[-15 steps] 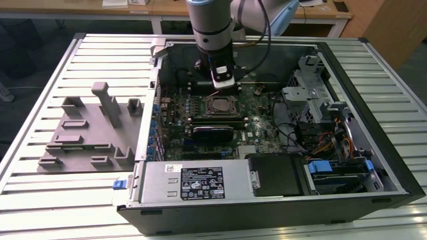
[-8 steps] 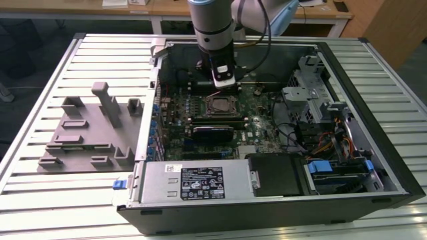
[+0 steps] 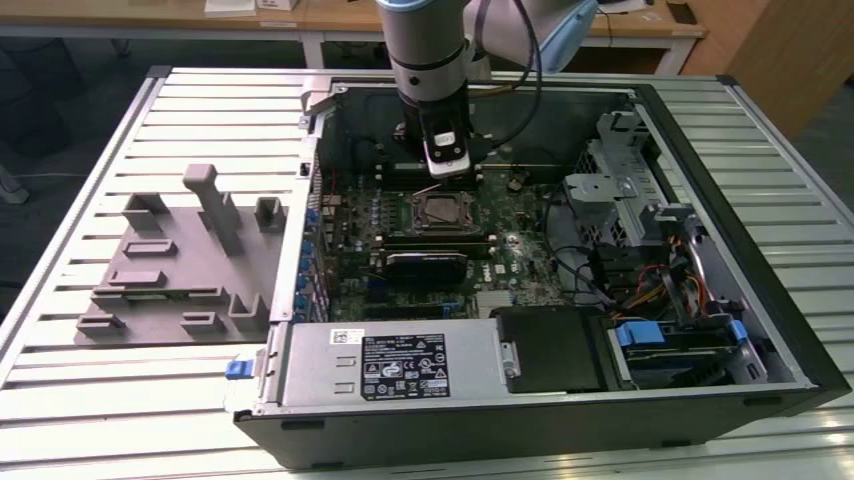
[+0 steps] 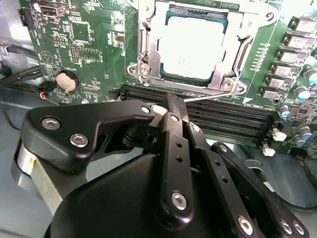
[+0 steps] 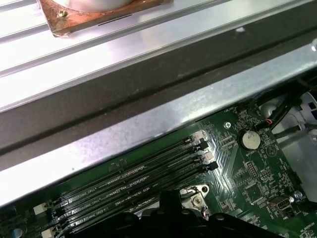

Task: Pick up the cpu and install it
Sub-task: 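Install the first cpu locking lever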

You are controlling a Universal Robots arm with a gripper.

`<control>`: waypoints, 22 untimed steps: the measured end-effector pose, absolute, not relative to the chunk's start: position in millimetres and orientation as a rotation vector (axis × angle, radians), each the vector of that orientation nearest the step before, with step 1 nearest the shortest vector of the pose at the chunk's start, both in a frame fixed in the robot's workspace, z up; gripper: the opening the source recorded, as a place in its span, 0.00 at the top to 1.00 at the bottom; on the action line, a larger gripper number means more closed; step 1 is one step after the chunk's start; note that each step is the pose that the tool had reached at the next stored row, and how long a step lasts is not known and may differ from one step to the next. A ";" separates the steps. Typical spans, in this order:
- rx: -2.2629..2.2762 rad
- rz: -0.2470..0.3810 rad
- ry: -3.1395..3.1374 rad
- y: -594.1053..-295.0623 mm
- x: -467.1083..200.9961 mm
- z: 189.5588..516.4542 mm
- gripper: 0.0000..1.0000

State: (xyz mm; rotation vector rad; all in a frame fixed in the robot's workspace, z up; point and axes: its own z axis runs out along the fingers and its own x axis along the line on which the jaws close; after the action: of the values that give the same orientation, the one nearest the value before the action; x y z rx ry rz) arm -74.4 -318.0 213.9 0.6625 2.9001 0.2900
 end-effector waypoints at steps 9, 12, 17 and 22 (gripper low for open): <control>0.666 0.280 2.883 -317.0 -74.3 210.9 0.89; 0.667 0.279 2.882 -314.8 -74.6 210.2 0.89; 0.665 0.265 2.882 -313.7 -74.6 207.7 0.89; 0.662 0.234 2.880 -312.4 -74.7 205.5 0.89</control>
State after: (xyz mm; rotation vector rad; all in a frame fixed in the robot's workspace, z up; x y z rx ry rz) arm -74.7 -312.4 205.5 0.6618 2.8799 0.2338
